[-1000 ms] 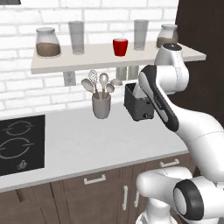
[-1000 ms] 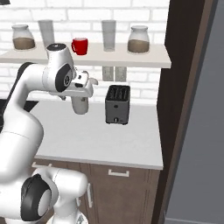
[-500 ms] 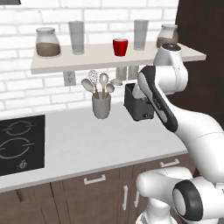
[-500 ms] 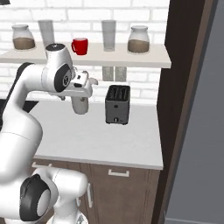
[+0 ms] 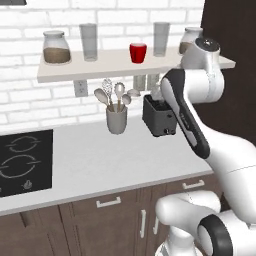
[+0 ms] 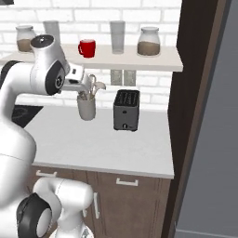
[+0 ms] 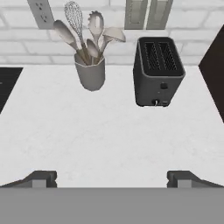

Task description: Gather all objects into one cabinet and sort the glasses and bowls to opposite sides.

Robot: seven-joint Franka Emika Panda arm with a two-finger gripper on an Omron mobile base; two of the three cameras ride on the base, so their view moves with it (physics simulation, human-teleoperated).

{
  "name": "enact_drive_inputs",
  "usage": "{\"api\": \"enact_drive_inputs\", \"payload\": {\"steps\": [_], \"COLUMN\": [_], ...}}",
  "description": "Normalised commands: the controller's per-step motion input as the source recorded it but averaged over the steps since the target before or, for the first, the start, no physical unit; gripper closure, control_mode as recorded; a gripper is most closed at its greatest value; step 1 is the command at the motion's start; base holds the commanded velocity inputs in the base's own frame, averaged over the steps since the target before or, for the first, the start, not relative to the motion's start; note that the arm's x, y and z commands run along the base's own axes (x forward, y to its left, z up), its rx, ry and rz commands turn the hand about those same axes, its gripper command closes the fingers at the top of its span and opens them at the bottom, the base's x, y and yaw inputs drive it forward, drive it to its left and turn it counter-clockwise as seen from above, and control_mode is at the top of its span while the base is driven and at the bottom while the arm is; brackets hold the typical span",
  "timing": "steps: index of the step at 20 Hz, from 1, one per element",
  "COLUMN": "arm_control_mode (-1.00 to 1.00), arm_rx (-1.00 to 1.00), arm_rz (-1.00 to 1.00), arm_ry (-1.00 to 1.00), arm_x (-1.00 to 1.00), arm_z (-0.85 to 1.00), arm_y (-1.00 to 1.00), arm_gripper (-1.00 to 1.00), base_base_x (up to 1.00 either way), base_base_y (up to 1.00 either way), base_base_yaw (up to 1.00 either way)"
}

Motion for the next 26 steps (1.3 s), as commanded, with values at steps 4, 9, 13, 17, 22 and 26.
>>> {"api": "enact_drive_inputs", "payload": {"steps": [4, 9, 13, 17, 22, 26], "arm_control_mode": [-1.00, -1.00, -1.00, -1.00, -1.00, -1.00], "arm_rx": [0.01, 0.01, 0.02, 0.11, 0.05, 0.00], "arm_rz": [-0.18, -0.27, -0.27, -0.15, -0.08, -0.01], "arm_ry": [-0.30, -0.15, -0.11, 0.00, 0.00, 0.00], "arm_x": [0.30, 0.72, 0.99, 0.64, 0.59, 0.74], "arm_z": [1.00, 0.84, 0.49, 0.13, -0.06, -0.08], "arm_y": [0.67, 0.67, 0.49, 0.00, 0.00, -0.13], "arm_gripper": [-1.00, -1.00, -1.00, -1.00, -1.00, -1.00], "base_base_x": [0.00, 0.00, 0.00, 0.00, 0.00, 0.00], "base_base_y": [0.00, 0.00, 0.00, 0.00, 0.00, 0.00], "base_base_yaw": [0.00, 0.00, 0.00, 0.00, 0.00, 0.00]}}
